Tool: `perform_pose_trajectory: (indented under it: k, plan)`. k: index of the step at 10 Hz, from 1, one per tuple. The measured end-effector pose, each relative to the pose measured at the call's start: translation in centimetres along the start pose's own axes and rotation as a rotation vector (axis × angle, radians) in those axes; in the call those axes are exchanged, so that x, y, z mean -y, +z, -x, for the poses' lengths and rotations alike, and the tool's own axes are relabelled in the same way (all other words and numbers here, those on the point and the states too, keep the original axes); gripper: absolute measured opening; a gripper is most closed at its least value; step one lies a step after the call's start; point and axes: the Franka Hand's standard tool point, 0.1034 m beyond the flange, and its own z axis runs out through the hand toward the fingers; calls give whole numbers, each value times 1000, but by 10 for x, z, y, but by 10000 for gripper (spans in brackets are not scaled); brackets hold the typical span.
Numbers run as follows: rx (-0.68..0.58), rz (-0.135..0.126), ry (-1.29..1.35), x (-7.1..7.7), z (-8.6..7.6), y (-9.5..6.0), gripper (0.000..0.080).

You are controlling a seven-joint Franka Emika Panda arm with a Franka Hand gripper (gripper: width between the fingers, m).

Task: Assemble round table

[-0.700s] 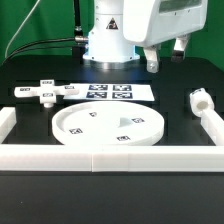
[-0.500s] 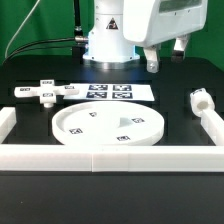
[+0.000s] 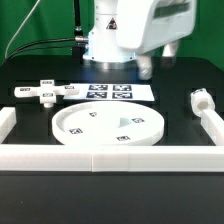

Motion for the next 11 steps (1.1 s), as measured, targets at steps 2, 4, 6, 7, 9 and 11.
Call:
perform_pose_trajectory:
  k: [2,4,6,7,9,11]
  plan:
    - [6,-14,-34,-12,24,22,649]
    - [6,-25,-72,-23,45,41,649]
    - [12,-44,-74,-26,58,54,649]
    - [15,-53,-72,-25,62,60,649]
    - [22,-72,-68,-17,66,75,649]
    - [28,-84,-68,-12,69,82,649]
